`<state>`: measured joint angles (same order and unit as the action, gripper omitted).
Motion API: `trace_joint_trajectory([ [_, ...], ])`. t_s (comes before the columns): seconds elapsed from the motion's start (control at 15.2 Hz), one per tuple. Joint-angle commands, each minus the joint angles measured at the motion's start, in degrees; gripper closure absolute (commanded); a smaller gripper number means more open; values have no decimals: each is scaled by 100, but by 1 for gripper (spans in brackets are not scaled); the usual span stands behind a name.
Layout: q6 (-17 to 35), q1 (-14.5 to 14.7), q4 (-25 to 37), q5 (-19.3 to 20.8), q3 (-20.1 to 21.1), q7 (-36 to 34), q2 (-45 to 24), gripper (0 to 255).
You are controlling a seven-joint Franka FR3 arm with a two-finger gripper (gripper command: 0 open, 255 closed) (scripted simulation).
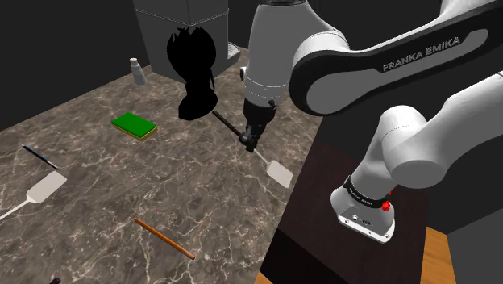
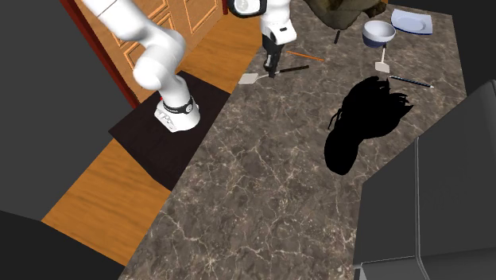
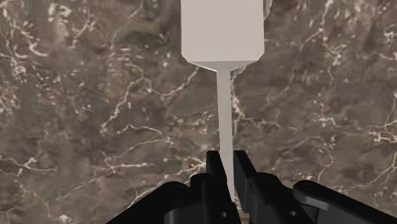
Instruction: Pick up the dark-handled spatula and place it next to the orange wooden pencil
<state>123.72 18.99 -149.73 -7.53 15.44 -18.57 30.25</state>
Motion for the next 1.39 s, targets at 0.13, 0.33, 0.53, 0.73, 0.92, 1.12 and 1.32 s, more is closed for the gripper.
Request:
trace_joint_trajectory([
  [0.13, -44, 269, 149, -201, 486, -621, -76, 255],
  [0.33, -43, 419, 350, -297, 858, -1087, -250, 255],
  [0.53, -37, 529, 610, -339, 1235, -1565, -485, 255],
  [0.73, -32, 585, 843, -326, 1524, -1939, -704, 255],
  [0.92, 229, 572, 696, -311, 1586, -1972, -822, 255],
  [1.12, 494, 552, 560, -286, 1650, -2012, -957, 255],
  [1.32, 763, 526, 434, -247, 1718, -2061, -1109, 255],
])
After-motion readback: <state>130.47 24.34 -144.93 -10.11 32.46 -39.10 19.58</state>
